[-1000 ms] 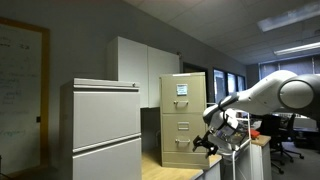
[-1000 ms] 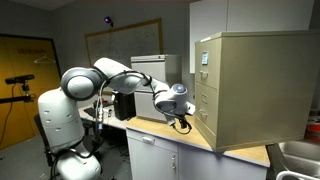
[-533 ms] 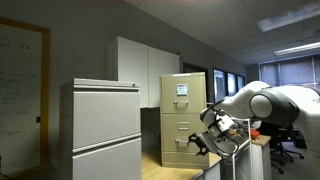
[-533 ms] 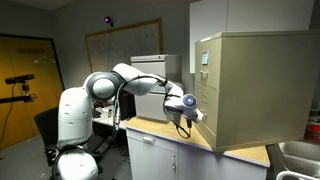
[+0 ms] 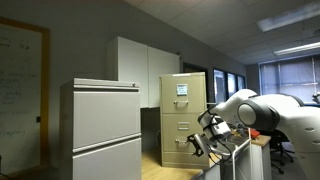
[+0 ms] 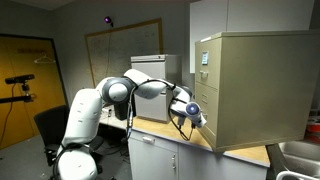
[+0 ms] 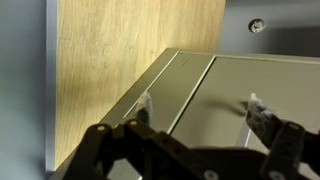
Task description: Open the bottom drawer of the right cabinet
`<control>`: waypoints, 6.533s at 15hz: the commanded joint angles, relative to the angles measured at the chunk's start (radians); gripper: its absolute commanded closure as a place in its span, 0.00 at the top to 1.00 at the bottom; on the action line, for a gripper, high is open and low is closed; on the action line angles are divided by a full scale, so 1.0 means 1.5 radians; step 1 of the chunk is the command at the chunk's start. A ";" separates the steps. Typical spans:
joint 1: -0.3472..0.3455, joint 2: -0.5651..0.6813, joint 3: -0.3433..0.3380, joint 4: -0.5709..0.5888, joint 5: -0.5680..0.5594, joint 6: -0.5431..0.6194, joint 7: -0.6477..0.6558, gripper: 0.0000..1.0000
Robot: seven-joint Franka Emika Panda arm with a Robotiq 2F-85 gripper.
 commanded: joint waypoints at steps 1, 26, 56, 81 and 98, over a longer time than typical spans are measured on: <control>-0.010 0.015 0.009 0.041 0.014 0.039 0.029 1.00; -0.011 0.125 -0.012 0.216 -0.331 -0.002 0.307 0.00; -0.073 0.044 0.218 0.027 -0.455 0.280 0.201 0.01; 0.004 -0.154 0.224 -0.262 -0.448 0.397 0.182 0.01; 0.166 -0.431 0.318 -0.621 -0.432 0.471 0.319 0.01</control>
